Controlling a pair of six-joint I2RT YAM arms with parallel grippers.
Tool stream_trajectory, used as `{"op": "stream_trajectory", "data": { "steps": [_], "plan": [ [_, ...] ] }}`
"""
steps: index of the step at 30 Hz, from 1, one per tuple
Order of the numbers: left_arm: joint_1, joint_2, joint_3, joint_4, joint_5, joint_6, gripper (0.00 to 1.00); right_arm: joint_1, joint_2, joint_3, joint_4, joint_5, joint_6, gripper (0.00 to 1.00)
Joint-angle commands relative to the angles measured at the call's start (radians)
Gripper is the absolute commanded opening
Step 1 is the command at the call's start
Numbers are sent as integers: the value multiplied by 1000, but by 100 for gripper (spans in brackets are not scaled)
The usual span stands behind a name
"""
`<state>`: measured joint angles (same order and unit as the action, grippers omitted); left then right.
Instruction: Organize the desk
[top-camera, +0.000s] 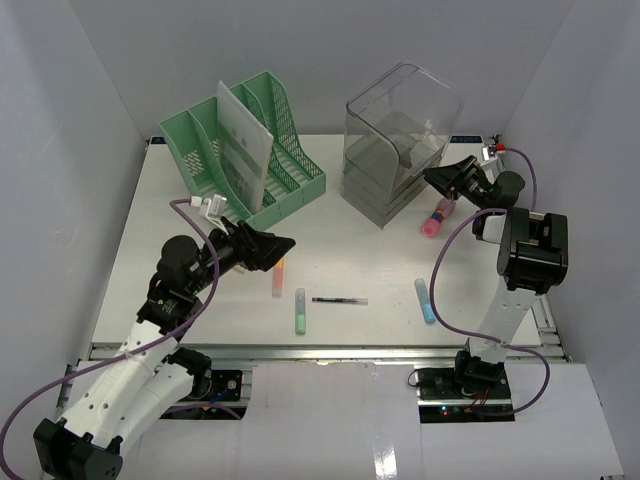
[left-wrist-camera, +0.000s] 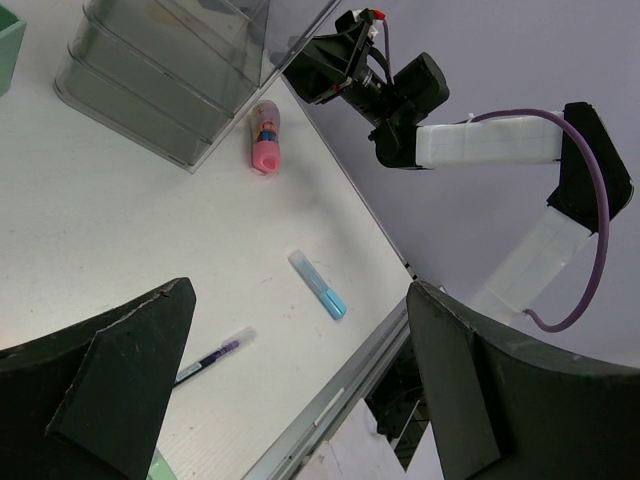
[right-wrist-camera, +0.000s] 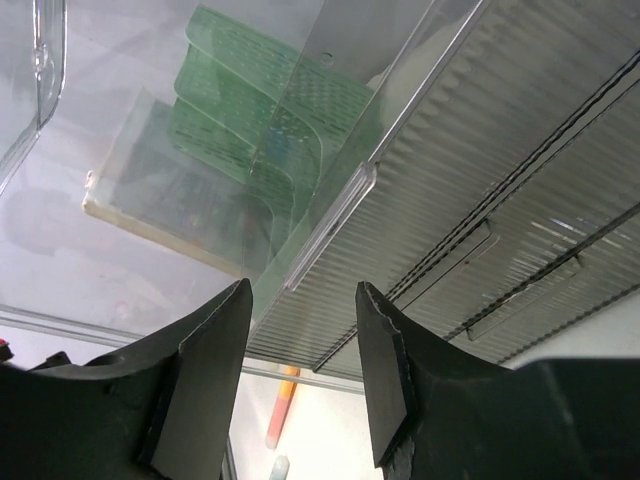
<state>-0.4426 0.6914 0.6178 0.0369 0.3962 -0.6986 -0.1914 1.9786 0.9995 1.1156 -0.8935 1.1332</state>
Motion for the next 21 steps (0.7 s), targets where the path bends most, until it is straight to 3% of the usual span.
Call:
{"op": "stream_trajectory", "data": {
  "steps": [1,12,21],
  "plan": [
    [0,7,43,15,-7,-15,98,-2,50,60,131,-4,70,52],
    [1,35,64,19,-7,-18,98,8,117,107,208,8,153,47],
    [1,53,79,23,-5,-30,98,41,121,137,137,26,124,44]
  ]
}}
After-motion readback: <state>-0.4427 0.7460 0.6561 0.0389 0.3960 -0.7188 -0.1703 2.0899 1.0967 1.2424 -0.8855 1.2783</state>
